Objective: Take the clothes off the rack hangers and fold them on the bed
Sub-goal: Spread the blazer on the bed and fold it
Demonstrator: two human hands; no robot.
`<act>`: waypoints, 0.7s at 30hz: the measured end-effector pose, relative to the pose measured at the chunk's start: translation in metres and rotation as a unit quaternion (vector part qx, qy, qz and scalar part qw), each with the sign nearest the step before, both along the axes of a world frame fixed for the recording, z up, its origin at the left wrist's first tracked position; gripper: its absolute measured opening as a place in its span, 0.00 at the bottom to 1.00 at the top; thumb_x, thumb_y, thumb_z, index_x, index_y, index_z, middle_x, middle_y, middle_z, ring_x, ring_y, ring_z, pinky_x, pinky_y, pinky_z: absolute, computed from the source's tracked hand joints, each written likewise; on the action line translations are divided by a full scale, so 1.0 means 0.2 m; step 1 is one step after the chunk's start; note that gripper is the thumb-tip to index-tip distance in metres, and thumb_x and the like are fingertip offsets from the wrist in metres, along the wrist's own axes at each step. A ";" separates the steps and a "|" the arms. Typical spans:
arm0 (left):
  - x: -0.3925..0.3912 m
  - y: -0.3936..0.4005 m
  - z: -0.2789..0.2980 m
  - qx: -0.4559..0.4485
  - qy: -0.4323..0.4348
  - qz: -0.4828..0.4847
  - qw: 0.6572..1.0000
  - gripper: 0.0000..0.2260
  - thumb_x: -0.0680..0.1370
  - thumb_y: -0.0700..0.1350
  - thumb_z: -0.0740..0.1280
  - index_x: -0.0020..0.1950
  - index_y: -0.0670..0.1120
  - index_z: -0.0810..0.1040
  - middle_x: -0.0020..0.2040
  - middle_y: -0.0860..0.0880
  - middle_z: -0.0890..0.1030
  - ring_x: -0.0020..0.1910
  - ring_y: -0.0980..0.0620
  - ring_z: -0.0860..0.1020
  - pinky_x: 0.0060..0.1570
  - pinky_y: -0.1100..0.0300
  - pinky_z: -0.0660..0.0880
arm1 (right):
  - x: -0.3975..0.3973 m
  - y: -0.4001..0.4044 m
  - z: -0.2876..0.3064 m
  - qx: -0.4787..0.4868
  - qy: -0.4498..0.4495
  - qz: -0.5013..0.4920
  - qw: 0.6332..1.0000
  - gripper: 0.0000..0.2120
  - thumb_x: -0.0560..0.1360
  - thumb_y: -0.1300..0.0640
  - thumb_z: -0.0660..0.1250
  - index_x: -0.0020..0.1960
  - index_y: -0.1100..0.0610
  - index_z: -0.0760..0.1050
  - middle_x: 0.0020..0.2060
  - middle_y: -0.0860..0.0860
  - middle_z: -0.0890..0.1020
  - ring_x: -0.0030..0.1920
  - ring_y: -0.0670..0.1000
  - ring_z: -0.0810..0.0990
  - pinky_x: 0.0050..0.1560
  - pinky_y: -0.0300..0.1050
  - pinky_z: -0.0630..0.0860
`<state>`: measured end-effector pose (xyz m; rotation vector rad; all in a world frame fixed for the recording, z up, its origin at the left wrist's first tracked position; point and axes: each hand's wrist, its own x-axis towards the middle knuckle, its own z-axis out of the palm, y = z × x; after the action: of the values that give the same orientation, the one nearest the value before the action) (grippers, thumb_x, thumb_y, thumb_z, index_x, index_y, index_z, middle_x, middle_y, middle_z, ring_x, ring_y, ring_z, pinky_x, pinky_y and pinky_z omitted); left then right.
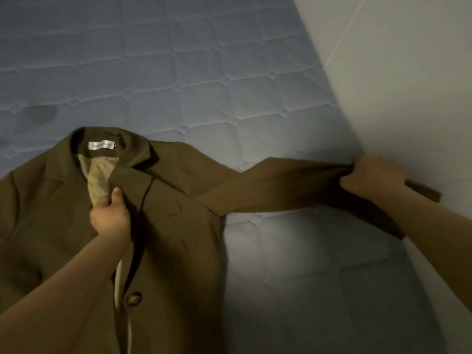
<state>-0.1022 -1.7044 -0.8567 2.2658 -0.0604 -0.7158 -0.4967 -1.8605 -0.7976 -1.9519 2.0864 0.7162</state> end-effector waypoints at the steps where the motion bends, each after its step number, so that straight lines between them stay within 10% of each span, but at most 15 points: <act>1: 0.00 0.00 -0.02 0.012 0.007 -0.001 1.000 0.13 0.80 0.52 0.61 0.50 0.44 0.78 0.48 0.45 0.76 0.55 0.44 0.73 0.63 0.51 0.68 | -0.01 0.00 -0.01 -0.052 0.045 0.061 0.996 0.16 0.68 0.50 0.69 0.49 0.60 0.74 0.44 0.59 0.77 0.45 0.60 0.76 0.44 0.48 0.69; 6: -0.01 0.01 -0.07 0.076 0.044 -0.002 0.996 0.19 0.79 0.53 0.62 0.64 0.43 0.74 0.60 0.41 0.75 0.59 0.40 0.74 0.63 0.45 0.71 | -0.06 0.09 -0.11 -0.198 0.010 0.225 0.954 0.12 0.53 0.68 0.74 0.35 0.66 0.75 0.36 0.64 0.75 0.40 0.64 0.75 0.42 0.53 0.70; 11: -0.05 0.03 0.00 0.128 -0.136 -0.116 0.976 0.24 0.77 0.49 0.65 0.71 0.46 0.65 0.69 0.41 0.65 0.67 0.38 0.65 0.65 0.43 0.65 | -0.08 0.21 -0.17 0.011 0.102 0.187 0.977 0.23 0.68 0.48 0.67 0.60 0.53 0.70 0.57 0.54 0.73 0.60 0.57 0.72 0.59 0.48 0.65; 16: -0.24 -0.03 0.05 -0.005 -0.313 -0.482 0.818 0.21 0.77 0.51 0.64 0.69 0.47 0.69 0.69 0.46 0.68 0.68 0.45 0.66 0.66 0.45 0.64 | -0.09 0.33 -0.21 -0.188 -0.189 0.249 0.931 0.19 0.66 0.42 0.59 0.42 0.57 0.76 0.38 0.56 0.77 0.37 0.60 0.78 0.39 0.49 0.71; 19: -0.43 -0.09 0.03 0.022 -0.274 -0.649 0.709 0.26 0.77 0.60 0.54 0.71 0.49 0.67 0.71 0.48 0.69 0.69 0.47 0.67 0.69 0.48 0.62 | -0.03 0.44 -0.20 -0.128 -0.292 0.292 0.902 0.18 0.71 0.41 0.56 0.29 0.52 0.69 0.24 0.50 0.75 0.25 0.55 0.77 0.25 0.39 0.67; 21: -0.54 -0.10 0.00 0.091 -0.251 -0.710 0.651 0.31 0.76 0.65 0.49 0.76 0.52 0.57 0.76 0.51 0.59 0.74 0.49 0.59 0.73 0.51 0.55 | 0.00 0.51 -0.29 0.005 -0.249 0.206 0.946 0.24 0.74 0.37 0.52 0.28 0.52 0.67 0.26 0.50 0.74 0.30 0.53 0.77 0.31 0.40 0.68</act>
<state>-0.2105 -1.7253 -0.8569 2.1418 -2.2975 -0.7347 -0.4967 -1.7577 -0.8561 -2.2913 1.3973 0.2426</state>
